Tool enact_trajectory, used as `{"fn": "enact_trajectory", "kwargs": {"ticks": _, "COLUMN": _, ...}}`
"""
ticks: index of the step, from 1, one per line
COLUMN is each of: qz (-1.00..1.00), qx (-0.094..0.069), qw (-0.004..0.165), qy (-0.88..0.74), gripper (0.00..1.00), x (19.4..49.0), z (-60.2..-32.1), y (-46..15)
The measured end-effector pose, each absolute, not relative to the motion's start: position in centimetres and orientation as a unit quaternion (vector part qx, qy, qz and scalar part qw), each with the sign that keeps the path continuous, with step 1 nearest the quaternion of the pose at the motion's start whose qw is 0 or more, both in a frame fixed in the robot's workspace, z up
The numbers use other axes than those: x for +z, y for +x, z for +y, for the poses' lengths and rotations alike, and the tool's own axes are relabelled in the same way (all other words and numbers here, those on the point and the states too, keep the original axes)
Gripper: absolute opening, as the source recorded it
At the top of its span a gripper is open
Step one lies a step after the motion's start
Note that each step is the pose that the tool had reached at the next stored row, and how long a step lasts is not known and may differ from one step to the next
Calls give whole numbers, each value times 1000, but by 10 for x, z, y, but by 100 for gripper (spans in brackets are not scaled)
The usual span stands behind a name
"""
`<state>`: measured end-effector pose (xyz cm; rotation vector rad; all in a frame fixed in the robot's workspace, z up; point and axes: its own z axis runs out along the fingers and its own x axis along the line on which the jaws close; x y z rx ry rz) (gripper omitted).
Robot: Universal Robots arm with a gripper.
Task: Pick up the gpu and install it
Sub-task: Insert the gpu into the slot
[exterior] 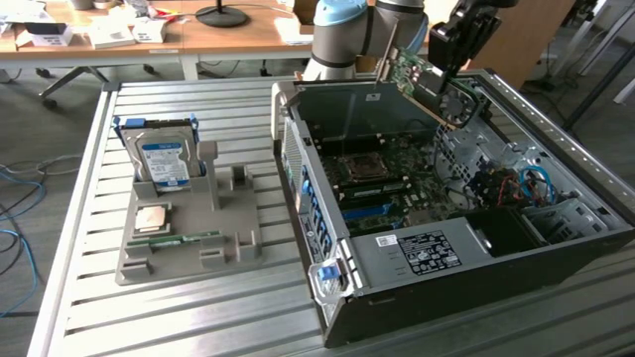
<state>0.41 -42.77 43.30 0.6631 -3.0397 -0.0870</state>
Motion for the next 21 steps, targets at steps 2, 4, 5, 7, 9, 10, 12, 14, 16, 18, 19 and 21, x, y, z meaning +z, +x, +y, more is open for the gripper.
{"fn": "enact_trajectory", "kwargs": {"ticks": 2, "qz": -975, "qx": -28, "qw": 15, "qy": 220, "gripper": 26, "x": 433, "z": -428, "y": 4}}
{"fn": "enact_trajectory", "kwargs": {"ticks": 4, "qz": -973, "qx": -28, "qw": 15, "qy": 227, "gripper": 26, "x": 433, "z": -428, "y": 4}}
{"fn": "enact_trajectory", "kwargs": {"ticks": 5, "qz": -973, "qx": -28, "qw": 15, "qy": 231, "gripper": 26, "x": 433, "z": -428, "y": 4}}
{"fn": "enact_trajectory", "kwargs": {"ticks": 7, "qz": -971, "qx": -28, "qw": 15, "qy": 238, "gripper": 26, "x": 433, "z": -428, "y": 4}}
{"fn": "enact_trajectory", "kwargs": {"ticks": 9, "qz": -969, "qx": -27, "qw": 15, "qy": 244, "gripper": 26, "x": 432, "z": -428, "y": 4}}
{"fn": "enact_trajectory", "kwargs": {"ticks": 10, "qz": -968, "qx": -27, "qw": 16, "qy": 248, "gripper": 26, "x": 432, "z": -428, "y": 4}}
{"fn": "enact_trajectory", "kwargs": {"ticks": 12, "qz": -967, "qx": -27, "qw": 16, "qy": 254, "gripper": 26, "x": 432, "z": -428, "y": 4}}
{"fn": "enact_trajectory", "kwargs": {"ticks": 14, "qz": -965, "qx": -27, "qw": 16, "qy": 261, "gripper": 26, "x": 432, "z": -428, "y": 4}}
{"fn": "enact_trajectory", "kwargs": {"ticks": 16, "qz": -963, "qx": -27, "qw": 16, "qy": 269, "gripper": 26, "x": 432, "z": -428, "y": 4}}
{"fn": "enact_trajectory", "kwargs": {"ticks": 18, "qz": -961, "qx": -27, "qw": 16, "qy": 276, "gripper": 26, "x": 432, "z": -428, "y": 4}}
{"fn": "enact_trajectory", "kwargs": {"ticks": 19, "qz": -960, "qx": -27, "qw": 16, "qy": 279, "gripper": 26, "x": 432, "z": -428, "y": 4}}
{"fn": "enact_trajectory", "kwargs": {"ticks": 21, "qz": -958, "qx": -27, "qw": 17, "qy": 286, "gripper": 26, "x": 432, "z": -428, "y": 4}}
